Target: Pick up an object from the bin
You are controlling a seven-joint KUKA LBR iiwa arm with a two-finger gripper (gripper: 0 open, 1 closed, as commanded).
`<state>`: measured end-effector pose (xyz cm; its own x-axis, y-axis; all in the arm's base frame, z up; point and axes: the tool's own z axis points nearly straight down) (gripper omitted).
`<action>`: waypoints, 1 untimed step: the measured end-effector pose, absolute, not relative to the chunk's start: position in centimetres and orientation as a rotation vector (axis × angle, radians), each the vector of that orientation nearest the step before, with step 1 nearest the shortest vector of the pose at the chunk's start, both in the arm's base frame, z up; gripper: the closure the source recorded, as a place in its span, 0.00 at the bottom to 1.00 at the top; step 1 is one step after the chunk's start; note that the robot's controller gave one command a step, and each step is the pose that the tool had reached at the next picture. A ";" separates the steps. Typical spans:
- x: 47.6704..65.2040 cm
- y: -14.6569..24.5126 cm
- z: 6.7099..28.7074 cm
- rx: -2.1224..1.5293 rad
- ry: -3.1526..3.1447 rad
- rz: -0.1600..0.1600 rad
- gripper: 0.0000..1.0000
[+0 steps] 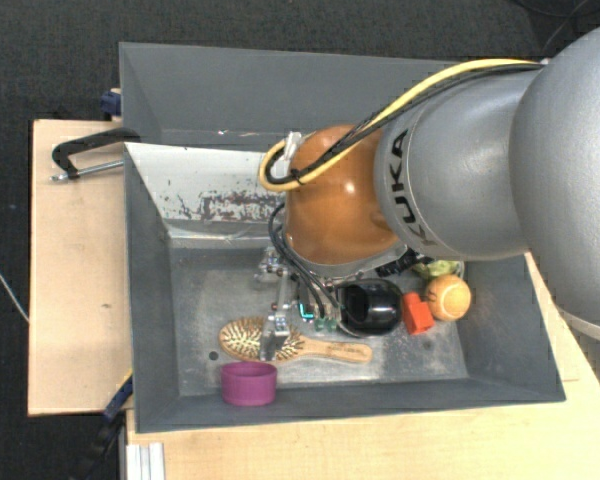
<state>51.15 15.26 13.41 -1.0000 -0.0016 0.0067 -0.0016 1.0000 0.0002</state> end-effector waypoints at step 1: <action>51.3 15.2 13.7 0.000 -3.140 -0.002 0.00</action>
Offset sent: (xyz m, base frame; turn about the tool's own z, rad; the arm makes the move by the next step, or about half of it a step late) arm 0.0059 0.0057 -0.0641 -0.5151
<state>51.30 15.18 13.71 -1.0000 0.0001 0.0012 0.0001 1.0000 0.0010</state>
